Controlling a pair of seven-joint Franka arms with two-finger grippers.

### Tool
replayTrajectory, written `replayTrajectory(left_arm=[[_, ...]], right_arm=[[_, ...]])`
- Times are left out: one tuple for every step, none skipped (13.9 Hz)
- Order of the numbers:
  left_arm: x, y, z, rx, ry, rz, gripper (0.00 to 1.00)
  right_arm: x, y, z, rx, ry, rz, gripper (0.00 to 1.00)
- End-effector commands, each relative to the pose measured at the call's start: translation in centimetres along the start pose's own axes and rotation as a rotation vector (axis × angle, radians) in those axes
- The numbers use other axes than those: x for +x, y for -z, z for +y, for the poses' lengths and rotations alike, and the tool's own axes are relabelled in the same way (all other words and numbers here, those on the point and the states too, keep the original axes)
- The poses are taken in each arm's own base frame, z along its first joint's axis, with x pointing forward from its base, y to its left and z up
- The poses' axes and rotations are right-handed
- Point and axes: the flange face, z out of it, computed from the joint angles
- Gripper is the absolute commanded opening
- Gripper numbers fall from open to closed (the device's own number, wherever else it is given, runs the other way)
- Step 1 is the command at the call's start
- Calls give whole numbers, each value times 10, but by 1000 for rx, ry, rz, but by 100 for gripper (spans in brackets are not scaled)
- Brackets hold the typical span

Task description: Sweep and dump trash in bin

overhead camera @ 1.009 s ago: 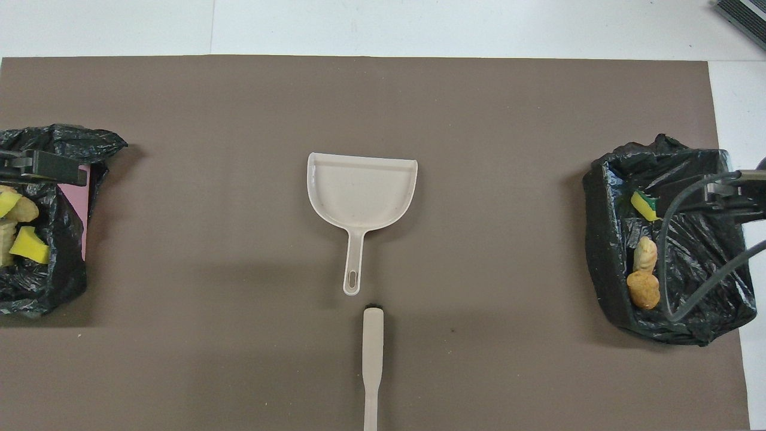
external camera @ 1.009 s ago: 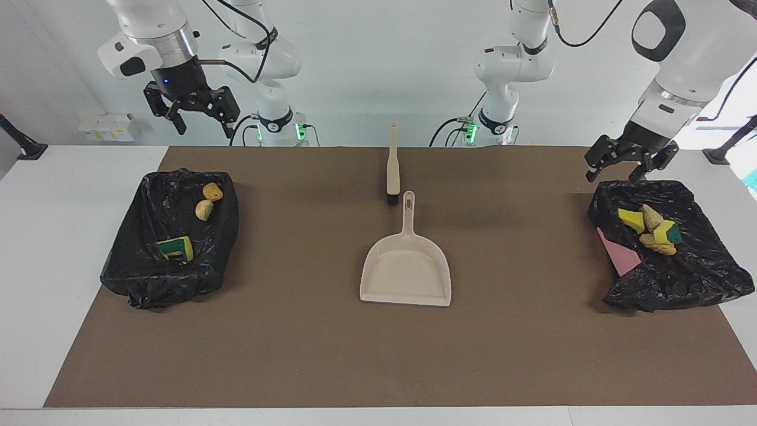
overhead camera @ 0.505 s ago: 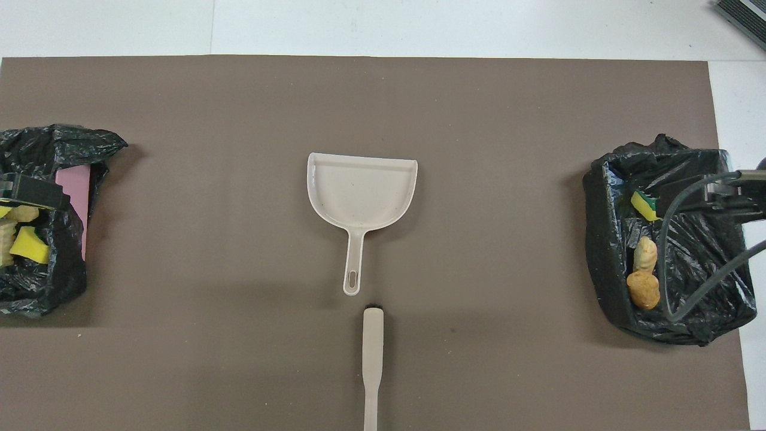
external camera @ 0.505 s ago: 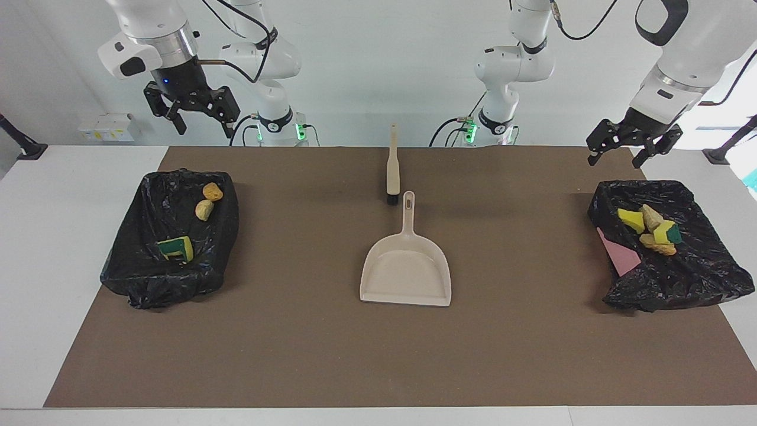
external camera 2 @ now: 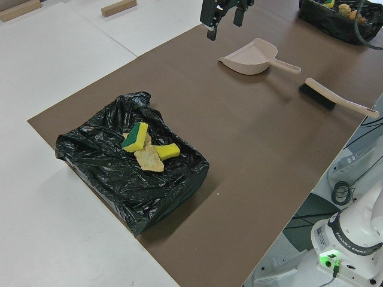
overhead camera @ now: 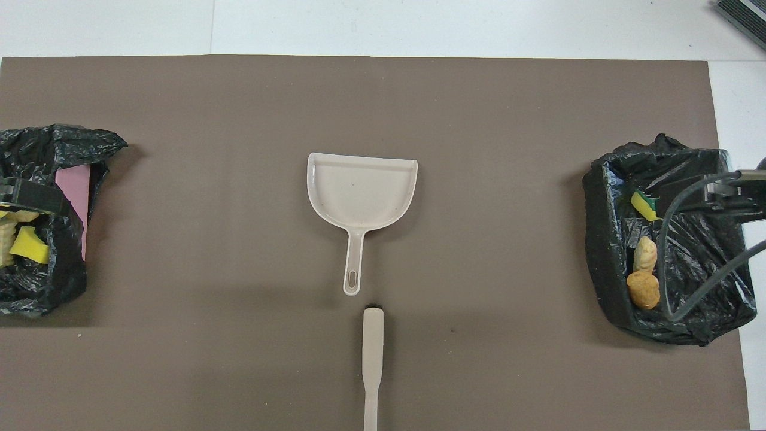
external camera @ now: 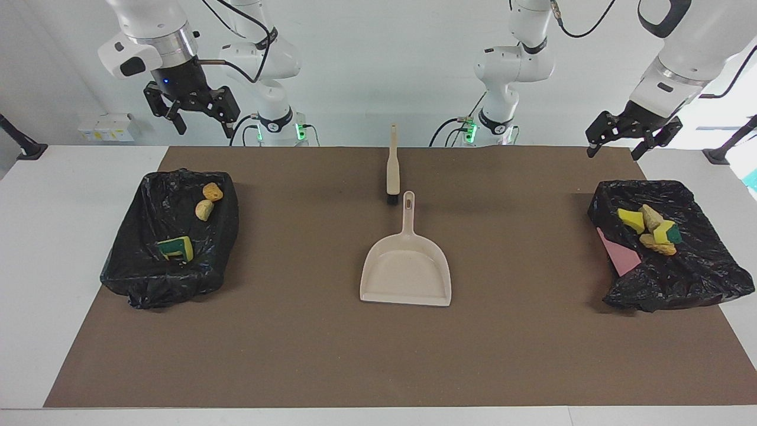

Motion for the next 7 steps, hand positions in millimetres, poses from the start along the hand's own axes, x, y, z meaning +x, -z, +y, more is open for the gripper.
replayTrajectory(left_arm=[[-2,5,2,17,-15,-9,100],[-1,4,2,15,-15,-9,100],[-1,4,2,14,-15,-8,100],[-1,4,2,14,-15,-6,100],[-1,4,2,14,-14,-6,100],[-2,3,2,13,-14,-9,100],[-3,3,2,13,-15,-9,100]], right_arm=[[-4,2,3,1,15,-8,100],[-4,2,3,3,15,-8,100],[-4,2,3,3,15,-8,100],[-4,2,3,1,13,-7,100],[-3,1,9,-9,-2,-5,100],[0,1,20,-11,-19,-1,100],[0,2,29,-10,-35,-2,100]])
